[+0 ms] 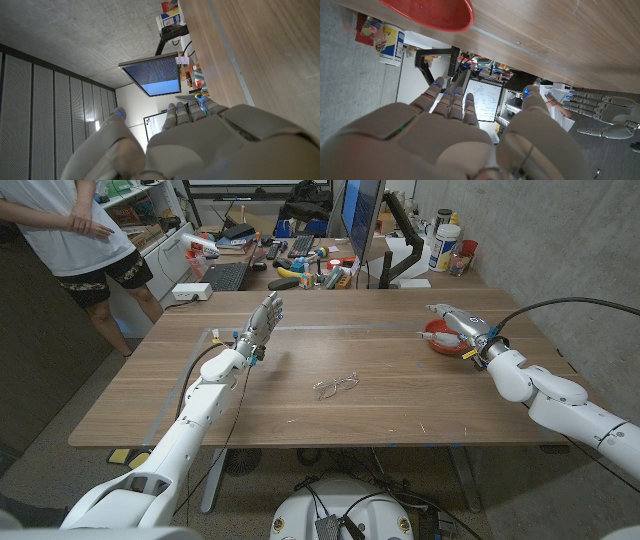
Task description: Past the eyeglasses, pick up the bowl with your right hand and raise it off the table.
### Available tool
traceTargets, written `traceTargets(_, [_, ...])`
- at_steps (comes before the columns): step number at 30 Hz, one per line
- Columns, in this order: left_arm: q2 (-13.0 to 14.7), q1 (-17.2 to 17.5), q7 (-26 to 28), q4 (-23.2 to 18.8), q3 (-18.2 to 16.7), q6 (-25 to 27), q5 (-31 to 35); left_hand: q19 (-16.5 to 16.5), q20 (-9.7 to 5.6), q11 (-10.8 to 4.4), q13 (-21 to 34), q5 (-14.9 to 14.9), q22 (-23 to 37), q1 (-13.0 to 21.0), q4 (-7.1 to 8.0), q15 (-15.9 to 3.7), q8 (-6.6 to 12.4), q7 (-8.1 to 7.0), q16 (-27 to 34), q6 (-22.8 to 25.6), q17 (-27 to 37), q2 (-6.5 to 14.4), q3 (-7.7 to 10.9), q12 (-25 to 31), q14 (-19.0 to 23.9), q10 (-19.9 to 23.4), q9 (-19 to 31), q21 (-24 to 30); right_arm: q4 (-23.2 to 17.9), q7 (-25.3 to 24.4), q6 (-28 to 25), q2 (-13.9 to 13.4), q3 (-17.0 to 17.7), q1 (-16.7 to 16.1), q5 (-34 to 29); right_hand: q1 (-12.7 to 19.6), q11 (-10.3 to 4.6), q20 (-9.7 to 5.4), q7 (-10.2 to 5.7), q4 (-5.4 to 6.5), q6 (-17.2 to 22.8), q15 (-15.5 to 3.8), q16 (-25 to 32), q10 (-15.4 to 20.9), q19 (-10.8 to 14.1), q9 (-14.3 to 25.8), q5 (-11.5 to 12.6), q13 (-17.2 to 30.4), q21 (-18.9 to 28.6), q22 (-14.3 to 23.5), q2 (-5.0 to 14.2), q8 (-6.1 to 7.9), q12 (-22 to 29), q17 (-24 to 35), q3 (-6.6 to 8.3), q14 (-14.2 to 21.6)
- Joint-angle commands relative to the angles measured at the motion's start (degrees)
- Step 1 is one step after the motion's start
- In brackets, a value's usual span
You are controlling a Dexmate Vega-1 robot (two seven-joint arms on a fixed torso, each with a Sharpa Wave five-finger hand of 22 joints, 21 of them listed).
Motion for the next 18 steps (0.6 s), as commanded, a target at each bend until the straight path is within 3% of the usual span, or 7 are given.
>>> traceTargets(1, [-0.18, 0.0, 0.12, 0.28, 0.06, -0.3, 0.01, -0.26, -3.39, -0.39, 0.26, -0.09, 0.27, 0.44, 0.04, 0.09, 0.03, 0.01, 0.13, 0.13, 0.21, 0.01, -0.25, 0.16, 0.02, -0.15, 0.35, 0.17, -0.77, 1.41, -1.86, -0.58, -0.47, 0.27, -1.01, 0.84, -0.11, -0.05, -0.02, -0.2, -0.39, 0.13, -0.04, -0.14, 0.43, 0.15, 0.55, 0.3, -0.11, 0.27, -0.08, -0.09, -0.01, 0.13, 0.12, 0.26])
traceTargets(18, [-0.16, 0.61, 0.35, -0.47, -0.05, -0.17, -0.25, -0.35, -3.23, -0.44, 0.26, -0.1, 0.27, 0.53, 0.04, 0.12, 0.03, -0.19, 0.1, 0.21, 0.21, 0.1, -0.44, 0.17, -0.05, -0.13, 0.35, 0.13, -1.48, 2.67, -3.0, -1.44, -0.82, 0.1, -1.72, 1.45, -0.16, 0.52, -0.24, -0.2, -0.77, 0.45, -0.04, -0.59, 0.62, 0.15, 0.85, 0.29, -0.5, 0.3, -0.31, -0.02, -0.13, 0.14, 0.04, 0.35])
